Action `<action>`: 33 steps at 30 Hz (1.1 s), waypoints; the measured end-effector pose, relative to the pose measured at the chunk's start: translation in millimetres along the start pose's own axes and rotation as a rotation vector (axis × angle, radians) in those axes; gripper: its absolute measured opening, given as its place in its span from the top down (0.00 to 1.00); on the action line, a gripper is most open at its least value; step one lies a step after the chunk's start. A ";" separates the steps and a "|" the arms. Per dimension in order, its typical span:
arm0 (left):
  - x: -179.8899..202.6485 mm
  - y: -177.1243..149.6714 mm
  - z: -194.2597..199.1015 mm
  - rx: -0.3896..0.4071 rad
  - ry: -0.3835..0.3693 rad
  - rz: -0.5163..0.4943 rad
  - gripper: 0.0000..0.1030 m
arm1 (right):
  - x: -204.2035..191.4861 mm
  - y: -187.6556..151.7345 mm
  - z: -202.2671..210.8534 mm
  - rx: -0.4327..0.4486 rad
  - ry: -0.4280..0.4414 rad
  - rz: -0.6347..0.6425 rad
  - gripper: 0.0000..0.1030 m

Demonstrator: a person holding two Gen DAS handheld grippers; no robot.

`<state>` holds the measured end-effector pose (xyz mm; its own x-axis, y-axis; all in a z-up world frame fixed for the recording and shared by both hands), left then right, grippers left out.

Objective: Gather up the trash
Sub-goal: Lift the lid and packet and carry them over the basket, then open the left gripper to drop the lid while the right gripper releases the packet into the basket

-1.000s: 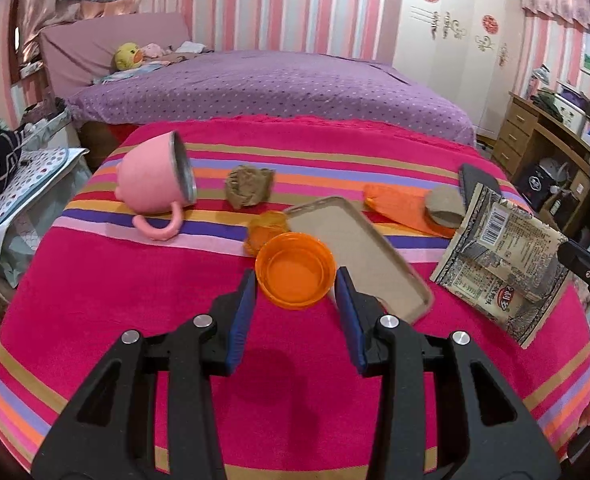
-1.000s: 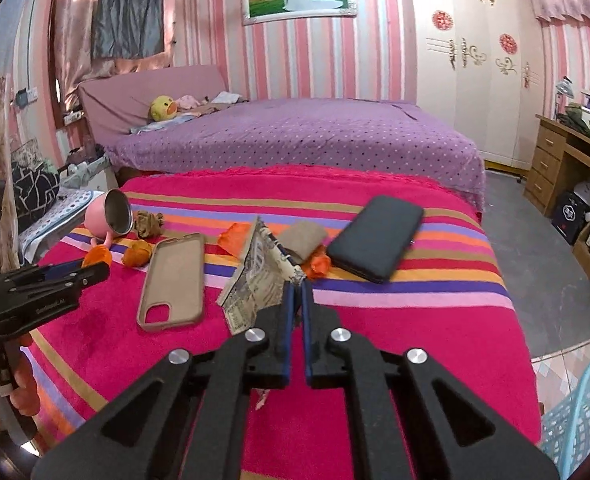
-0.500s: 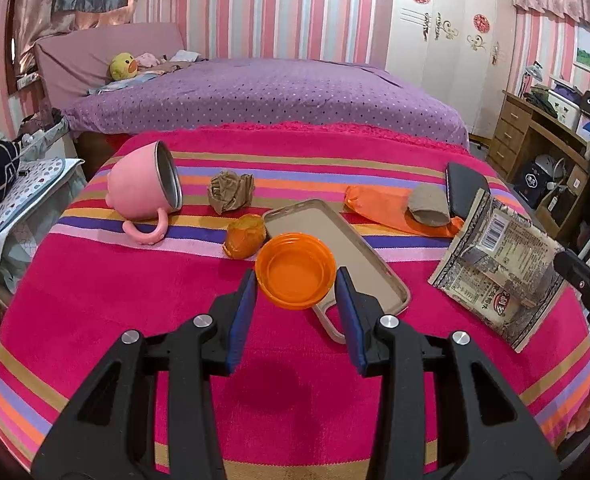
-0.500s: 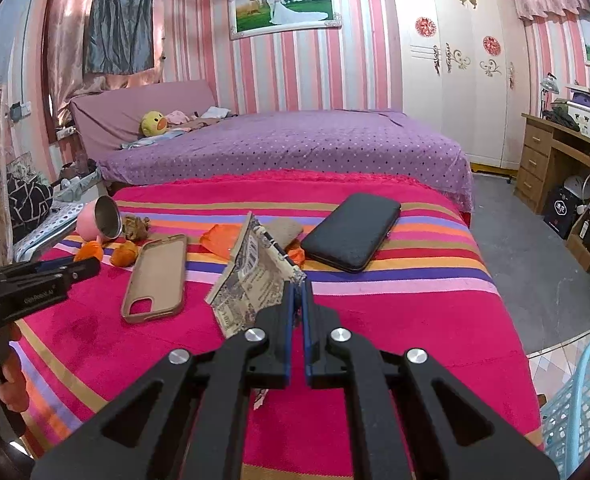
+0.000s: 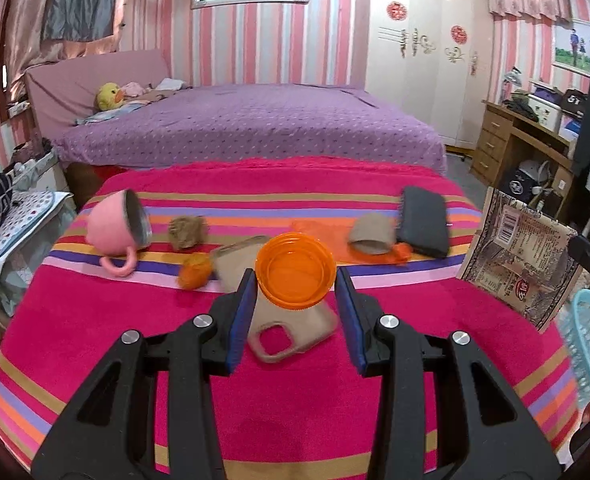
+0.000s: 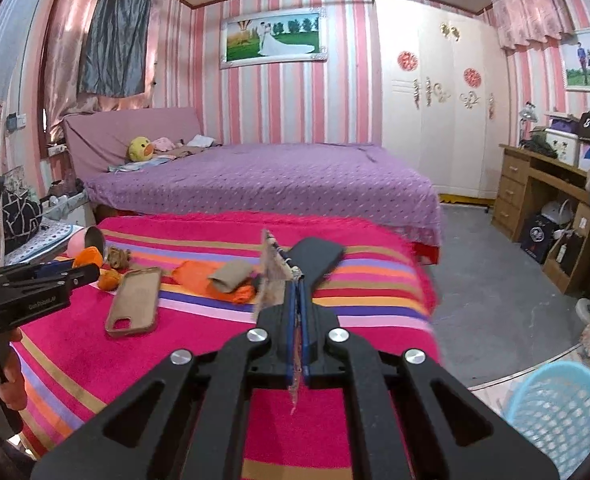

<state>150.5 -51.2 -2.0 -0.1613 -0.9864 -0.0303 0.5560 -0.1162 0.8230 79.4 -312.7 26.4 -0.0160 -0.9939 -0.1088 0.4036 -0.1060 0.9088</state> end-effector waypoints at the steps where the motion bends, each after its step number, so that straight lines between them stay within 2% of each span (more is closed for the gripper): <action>1: 9.9 0.7 1.2 0.000 -0.008 -0.008 0.62 | 10.6 1.2 7.2 0.003 -0.016 0.002 0.98; 4: 42.2 2.4 6.9 0.012 -0.022 -0.032 0.62 | 39.7 4.8 24.0 0.012 -0.051 -0.018 0.98; 10: 120.0 6.1 21.1 0.039 -0.106 -0.067 0.62 | 113.0 1.0 64.9 0.021 -0.158 -0.059 0.98; 19: 243.8 -11.1 31.3 0.031 -0.237 -0.154 0.62 | 212.2 -22.7 116.7 -0.002 -0.320 -0.112 0.98; 26: 343.6 -38.9 33.1 0.001 -0.347 -0.254 0.62 | 261.1 -44.1 133.1 -0.029 -0.400 -0.156 0.98; 33: 401.1 -51.9 19.3 -0.060 -0.407 -0.309 0.62 | 306.8 -65.4 143.5 -0.044 -0.451 -0.240 0.98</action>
<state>41.2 -438.6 -45.9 -0.6230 -0.7815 -0.0340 0.4764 -0.4135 0.7759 -83.1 -614.9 -8.6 -0.5025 -0.8563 -0.1190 0.3779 -0.3413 0.8607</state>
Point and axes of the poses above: each gripper's, at about its wrist camera, not at the fingertips, and z roughly against the way its jaws point, x to its right, y to its top, the point moved 1 cm from there along -z, roughly the way its jaws point, and after that the axes turned 5 degrees about -z, right-handed, at the moved point
